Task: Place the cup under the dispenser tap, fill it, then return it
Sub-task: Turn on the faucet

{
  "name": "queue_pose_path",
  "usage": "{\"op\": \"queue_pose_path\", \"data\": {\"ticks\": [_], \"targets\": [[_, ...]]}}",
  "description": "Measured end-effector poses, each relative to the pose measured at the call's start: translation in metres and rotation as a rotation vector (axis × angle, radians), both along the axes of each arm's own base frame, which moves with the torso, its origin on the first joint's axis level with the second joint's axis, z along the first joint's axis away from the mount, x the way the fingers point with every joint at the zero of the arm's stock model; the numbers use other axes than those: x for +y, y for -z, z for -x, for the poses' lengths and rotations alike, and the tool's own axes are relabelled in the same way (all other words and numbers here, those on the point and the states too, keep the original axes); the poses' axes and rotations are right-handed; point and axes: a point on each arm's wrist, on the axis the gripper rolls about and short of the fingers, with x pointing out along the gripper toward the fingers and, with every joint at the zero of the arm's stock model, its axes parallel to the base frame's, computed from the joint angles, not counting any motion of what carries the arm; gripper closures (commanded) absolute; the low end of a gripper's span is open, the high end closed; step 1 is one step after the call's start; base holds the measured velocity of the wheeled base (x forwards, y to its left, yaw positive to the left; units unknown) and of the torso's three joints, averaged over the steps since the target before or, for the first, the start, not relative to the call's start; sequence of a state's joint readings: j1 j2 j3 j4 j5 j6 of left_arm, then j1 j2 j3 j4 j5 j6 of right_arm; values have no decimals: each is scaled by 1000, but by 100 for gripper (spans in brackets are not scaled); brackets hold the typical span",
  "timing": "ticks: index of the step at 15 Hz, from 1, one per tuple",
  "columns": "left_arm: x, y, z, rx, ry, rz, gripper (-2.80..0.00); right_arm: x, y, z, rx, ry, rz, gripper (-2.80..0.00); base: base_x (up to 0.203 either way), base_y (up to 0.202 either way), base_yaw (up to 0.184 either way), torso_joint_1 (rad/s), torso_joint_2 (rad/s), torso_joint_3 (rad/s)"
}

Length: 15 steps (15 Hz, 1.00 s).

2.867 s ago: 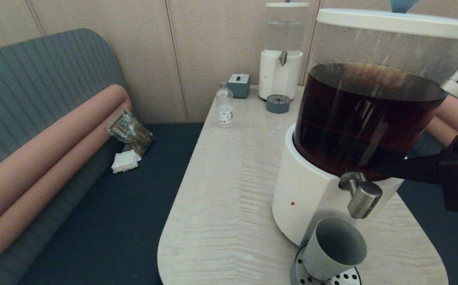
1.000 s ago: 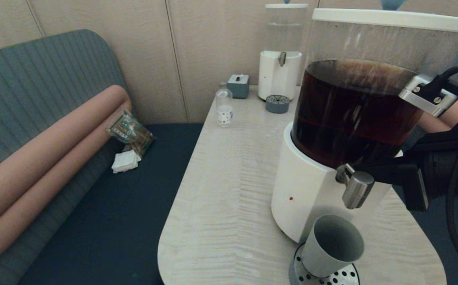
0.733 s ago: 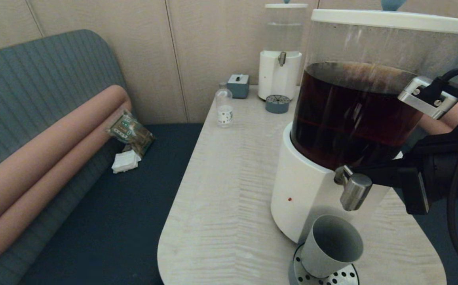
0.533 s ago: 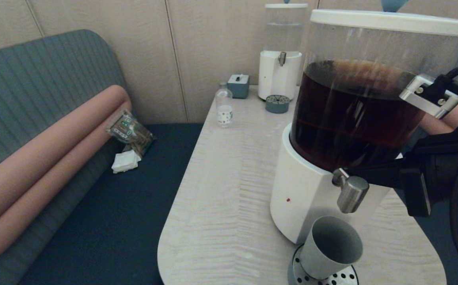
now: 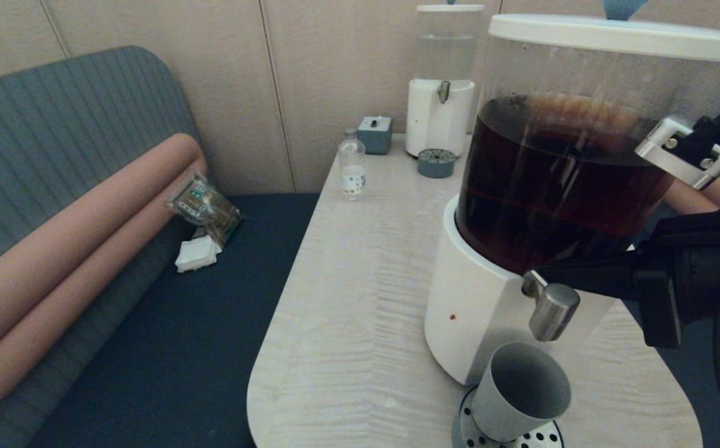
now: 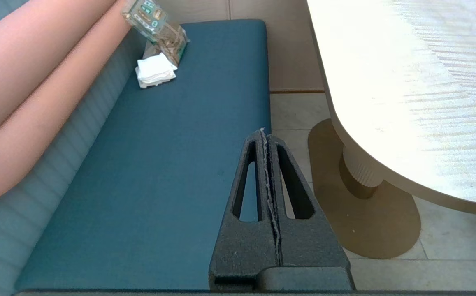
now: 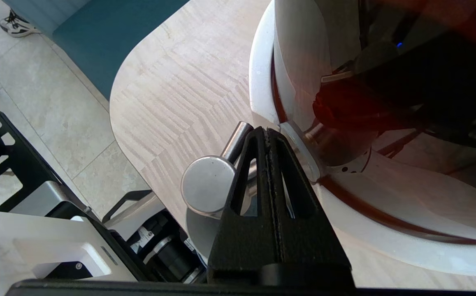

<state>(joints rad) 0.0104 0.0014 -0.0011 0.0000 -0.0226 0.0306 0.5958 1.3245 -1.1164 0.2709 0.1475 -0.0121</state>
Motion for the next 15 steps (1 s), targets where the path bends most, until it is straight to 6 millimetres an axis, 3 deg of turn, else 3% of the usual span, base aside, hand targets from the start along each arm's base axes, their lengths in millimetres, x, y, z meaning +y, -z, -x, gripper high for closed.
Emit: {"op": "queue_pose_path", "data": {"ticks": [15], "targets": [[0,0,0,0,0,0,0,5,-1,-1,-38,-18,-40,0,0,0,0,0,0,0]]}}
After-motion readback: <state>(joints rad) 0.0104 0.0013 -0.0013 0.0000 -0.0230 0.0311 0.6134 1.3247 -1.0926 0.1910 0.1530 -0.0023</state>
